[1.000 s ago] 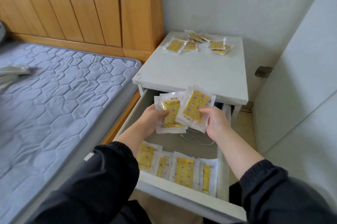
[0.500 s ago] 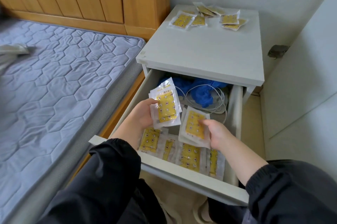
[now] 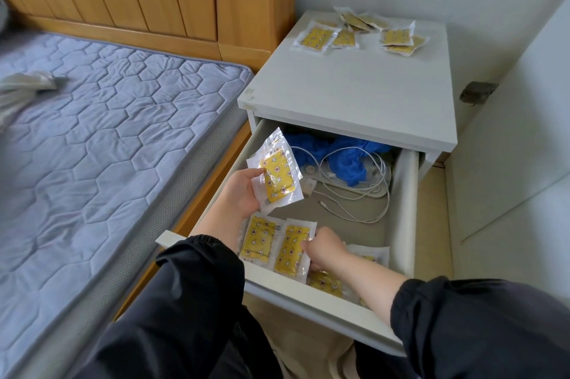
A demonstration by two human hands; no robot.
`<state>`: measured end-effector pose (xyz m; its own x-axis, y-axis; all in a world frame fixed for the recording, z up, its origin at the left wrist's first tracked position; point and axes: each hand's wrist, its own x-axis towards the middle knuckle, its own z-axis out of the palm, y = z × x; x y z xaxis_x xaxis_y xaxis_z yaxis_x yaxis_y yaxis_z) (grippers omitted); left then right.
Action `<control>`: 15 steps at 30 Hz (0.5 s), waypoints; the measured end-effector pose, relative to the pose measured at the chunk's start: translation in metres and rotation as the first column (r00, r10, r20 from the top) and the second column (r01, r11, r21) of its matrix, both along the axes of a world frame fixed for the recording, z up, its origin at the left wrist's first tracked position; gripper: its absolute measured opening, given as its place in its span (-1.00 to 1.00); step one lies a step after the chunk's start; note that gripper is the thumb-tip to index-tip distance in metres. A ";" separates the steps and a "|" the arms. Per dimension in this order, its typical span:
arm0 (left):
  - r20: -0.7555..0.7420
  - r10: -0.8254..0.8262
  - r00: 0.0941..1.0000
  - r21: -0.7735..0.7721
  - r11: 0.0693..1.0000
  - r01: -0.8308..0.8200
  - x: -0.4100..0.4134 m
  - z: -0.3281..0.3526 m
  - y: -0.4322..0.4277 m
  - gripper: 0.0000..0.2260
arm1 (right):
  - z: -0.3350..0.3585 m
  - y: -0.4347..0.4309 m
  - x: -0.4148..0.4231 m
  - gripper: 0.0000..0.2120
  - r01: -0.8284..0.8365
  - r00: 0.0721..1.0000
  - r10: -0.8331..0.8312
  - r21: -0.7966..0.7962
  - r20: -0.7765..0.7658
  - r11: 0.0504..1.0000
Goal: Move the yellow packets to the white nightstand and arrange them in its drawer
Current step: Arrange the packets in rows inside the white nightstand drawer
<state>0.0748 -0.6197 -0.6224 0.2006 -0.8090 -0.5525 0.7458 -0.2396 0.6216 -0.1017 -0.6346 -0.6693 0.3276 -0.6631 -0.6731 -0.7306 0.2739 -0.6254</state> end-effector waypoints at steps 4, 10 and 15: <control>0.000 -0.010 1.000 0.025 1.000 0.010 0.000 -0.001 0.000 -0.69 | 0.010 0.002 -0.002 -0.83 -0.328 0.934 0.272 -0.251 -0.232 0.911; 0.001 0.008 1.000 0.083 0.997 -0.008 -0.002 0.002 -0.001 -0.71 | 0.011 0.002 -0.004 -0.74 -0.525 0.834 0.382 -0.358 -0.398 0.772; 0.041 -0.010 0.999 0.140 0.990 0.005 0.001 -0.003 -0.004 -0.64 | 0.018 -0.006 -0.014 -0.69 -0.443 0.889 0.319 -0.437 -0.328 0.783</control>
<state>0.0761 -0.6238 -0.6253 0.2202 -0.7256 -0.6519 0.7177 -0.3321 0.6120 -0.1155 -0.6409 -0.6509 0.5057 -0.7739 -0.3812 -0.8441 -0.3528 -0.4037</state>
